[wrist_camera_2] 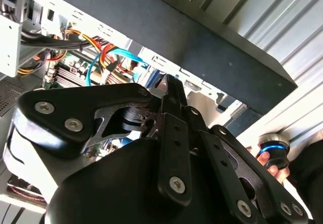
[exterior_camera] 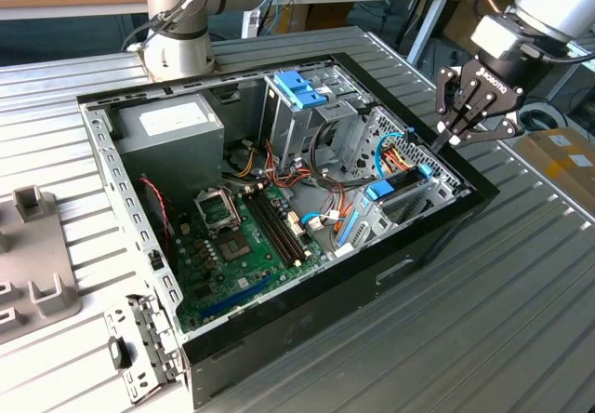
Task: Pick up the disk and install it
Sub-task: 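Insert the second disk wire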
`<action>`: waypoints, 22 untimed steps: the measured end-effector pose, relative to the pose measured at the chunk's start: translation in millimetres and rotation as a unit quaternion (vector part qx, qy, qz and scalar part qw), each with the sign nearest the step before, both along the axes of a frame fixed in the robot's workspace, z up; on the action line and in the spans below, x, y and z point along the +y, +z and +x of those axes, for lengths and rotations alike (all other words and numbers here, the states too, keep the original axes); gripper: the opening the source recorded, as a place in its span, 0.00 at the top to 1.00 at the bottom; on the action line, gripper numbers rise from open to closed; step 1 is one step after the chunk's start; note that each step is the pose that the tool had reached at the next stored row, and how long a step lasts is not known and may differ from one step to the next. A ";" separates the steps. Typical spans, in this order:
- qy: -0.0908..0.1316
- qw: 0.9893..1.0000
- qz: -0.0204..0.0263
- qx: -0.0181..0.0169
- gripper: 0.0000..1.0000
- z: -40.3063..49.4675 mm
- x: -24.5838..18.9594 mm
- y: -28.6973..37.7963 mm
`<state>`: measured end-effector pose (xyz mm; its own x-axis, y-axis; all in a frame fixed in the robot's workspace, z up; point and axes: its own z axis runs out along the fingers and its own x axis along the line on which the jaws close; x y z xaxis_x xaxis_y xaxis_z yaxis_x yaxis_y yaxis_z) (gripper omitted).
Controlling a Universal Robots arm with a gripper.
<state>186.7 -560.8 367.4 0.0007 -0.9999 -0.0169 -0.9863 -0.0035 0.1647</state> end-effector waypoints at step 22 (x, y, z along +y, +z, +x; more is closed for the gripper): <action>0.000 1.000 0.001 0.000 0.89 -1.4 0.0 28.0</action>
